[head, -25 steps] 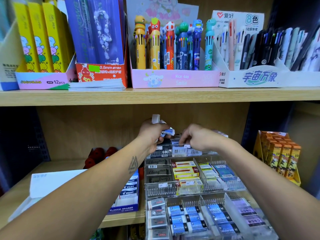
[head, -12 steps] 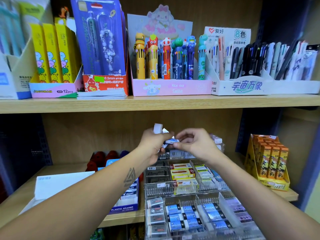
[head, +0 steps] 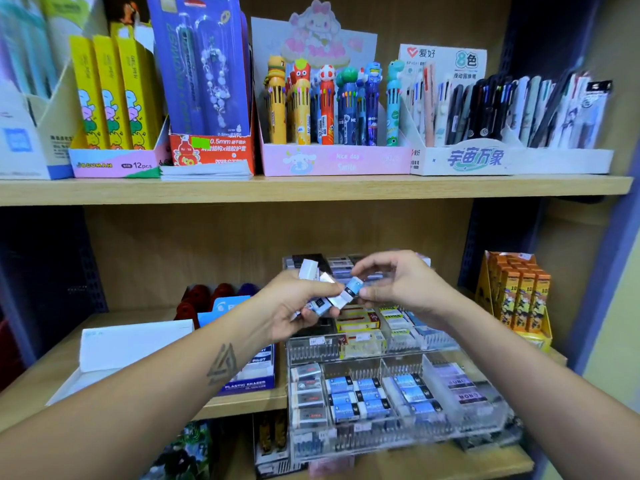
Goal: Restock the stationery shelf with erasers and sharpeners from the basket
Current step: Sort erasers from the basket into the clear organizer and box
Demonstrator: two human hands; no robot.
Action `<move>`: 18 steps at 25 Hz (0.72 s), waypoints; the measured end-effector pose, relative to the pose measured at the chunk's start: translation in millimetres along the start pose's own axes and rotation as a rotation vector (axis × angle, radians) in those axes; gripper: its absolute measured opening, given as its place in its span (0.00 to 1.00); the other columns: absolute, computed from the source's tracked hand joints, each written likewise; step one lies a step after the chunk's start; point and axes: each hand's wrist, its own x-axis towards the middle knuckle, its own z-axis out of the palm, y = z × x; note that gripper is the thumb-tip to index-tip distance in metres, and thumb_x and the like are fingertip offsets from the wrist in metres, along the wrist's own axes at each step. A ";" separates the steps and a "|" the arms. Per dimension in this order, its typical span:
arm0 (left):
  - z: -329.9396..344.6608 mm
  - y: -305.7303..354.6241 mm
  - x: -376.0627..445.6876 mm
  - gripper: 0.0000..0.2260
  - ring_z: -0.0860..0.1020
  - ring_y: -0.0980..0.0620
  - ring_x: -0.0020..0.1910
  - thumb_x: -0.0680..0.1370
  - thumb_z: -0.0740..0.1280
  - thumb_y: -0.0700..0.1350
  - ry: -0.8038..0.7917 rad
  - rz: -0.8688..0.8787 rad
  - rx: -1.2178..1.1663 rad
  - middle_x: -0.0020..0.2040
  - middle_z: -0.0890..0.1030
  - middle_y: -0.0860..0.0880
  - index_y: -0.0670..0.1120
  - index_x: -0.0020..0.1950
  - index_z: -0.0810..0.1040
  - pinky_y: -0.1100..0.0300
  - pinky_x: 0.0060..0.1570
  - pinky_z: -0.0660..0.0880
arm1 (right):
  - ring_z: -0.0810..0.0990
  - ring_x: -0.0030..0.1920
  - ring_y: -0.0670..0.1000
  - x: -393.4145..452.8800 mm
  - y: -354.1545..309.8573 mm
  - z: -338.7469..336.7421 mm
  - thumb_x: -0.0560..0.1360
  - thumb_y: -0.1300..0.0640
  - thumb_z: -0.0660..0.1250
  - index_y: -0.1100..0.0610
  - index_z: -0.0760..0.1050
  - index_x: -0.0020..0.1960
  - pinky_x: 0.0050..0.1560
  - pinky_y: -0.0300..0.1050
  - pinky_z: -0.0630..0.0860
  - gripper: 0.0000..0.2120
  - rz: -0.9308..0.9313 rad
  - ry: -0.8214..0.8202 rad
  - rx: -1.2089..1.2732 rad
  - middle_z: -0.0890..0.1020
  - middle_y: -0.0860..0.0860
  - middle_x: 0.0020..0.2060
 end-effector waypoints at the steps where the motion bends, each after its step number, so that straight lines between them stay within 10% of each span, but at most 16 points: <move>1: 5.1 -4.2 -2.3 0.12 0.80 0.47 0.31 0.75 0.73 0.35 0.009 -0.002 -0.009 0.43 0.84 0.37 0.36 0.57 0.78 0.69 0.15 0.61 | 0.85 0.39 0.54 -3.5 0.1 3.5 0.72 0.76 0.69 0.66 0.81 0.51 0.42 0.42 0.82 0.11 0.017 0.018 0.029 0.83 0.57 0.45; 10: 22.8 -31.4 -26.3 0.15 0.79 0.47 0.29 0.73 0.74 0.36 0.139 0.056 0.069 0.41 0.84 0.38 0.34 0.57 0.78 0.67 0.17 0.62 | 0.83 0.45 0.52 -40.8 2.8 18.8 0.74 0.63 0.74 0.67 0.82 0.50 0.55 0.49 0.82 0.08 0.196 -0.080 0.222 0.85 0.59 0.45; 18: 5.6 -53.9 -57.0 0.04 0.79 0.46 0.28 0.77 0.70 0.38 0.194 0.064 0.204 0.37 0.82 0.40 0.41 0.49 0.76 0.66 0.19 0.61 | 0.79 0.38 0.45 -54.4 27.9 24.5 0.69 0.60 0.78 0.52 0.79 0.47 0.44 0.46 0.79 0.12 0.039 -0.148 -0.618 0.83 0.47 0.42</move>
